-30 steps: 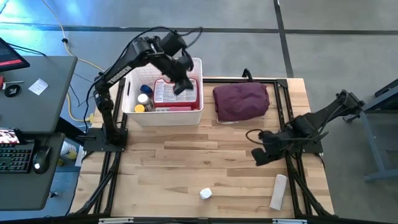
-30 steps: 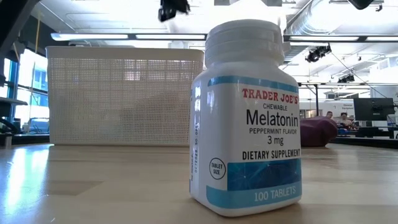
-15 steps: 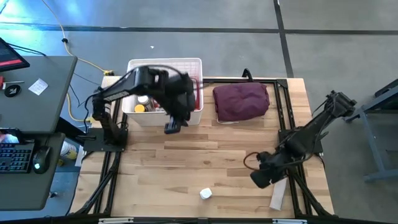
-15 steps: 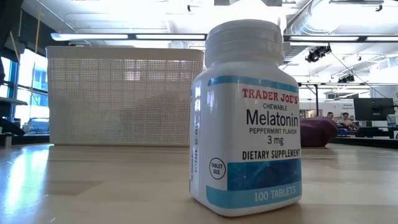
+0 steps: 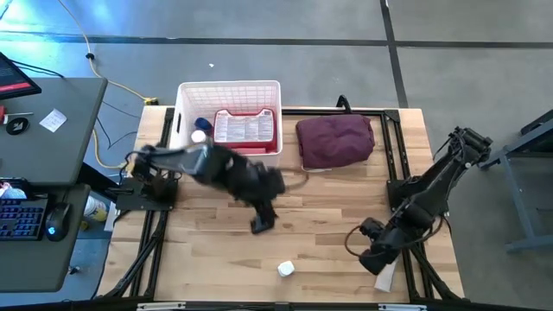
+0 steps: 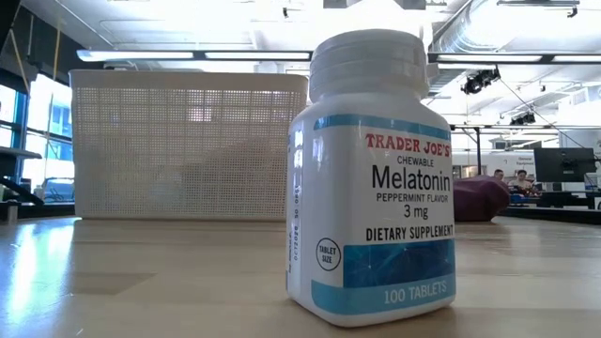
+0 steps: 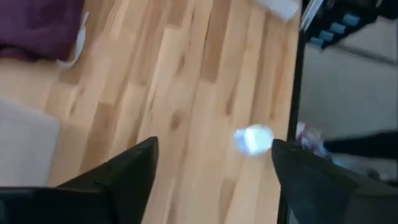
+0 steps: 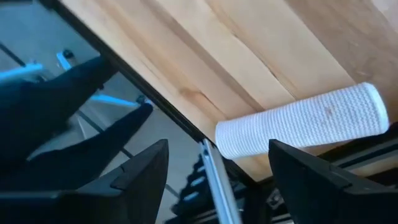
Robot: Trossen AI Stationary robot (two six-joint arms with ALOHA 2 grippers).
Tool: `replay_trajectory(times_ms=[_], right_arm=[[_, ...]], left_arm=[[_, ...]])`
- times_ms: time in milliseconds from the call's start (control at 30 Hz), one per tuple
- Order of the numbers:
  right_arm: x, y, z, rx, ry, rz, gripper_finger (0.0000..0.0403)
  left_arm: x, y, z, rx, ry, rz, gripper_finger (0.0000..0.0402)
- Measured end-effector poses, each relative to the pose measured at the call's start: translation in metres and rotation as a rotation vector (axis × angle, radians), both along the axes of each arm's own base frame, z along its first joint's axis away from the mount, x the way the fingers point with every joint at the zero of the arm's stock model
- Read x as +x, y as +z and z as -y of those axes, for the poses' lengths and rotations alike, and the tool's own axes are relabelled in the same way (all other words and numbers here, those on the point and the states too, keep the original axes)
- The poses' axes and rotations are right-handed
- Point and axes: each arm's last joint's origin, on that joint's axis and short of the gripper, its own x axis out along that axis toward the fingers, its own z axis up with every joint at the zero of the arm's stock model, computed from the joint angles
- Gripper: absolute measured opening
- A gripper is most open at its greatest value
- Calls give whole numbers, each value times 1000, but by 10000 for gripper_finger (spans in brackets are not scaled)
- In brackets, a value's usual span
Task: Pick & place medical supplies in basket/bin
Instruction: Put the white pill bottle into the white bin
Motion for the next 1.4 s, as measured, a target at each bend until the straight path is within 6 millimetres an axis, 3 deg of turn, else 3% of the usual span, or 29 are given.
replay_trajectory(times_ms=[100,233,567,767,1100,1400], right_arm=[[-9,0,-7,-19,54,26,266],[-21,-1,-14,-115,86,112,266],[-34,-3,-20,-206,171,188,266],[-35,-3,-20,-225,185,205,266],[-34,-3,-19,-251,165,236,266],[-34,-2,-20,-237,163,229,266]], left_arm=[[13,-12,32,16,31,49,371],[31,-43,70,10,78,17,394],[61,-122,138,35,32,-76,398],[70,-145,147,-16,127,-105,399],[79,-183,154,-16,138,-219,400],[82,-188,143,38,186,-246,400]])
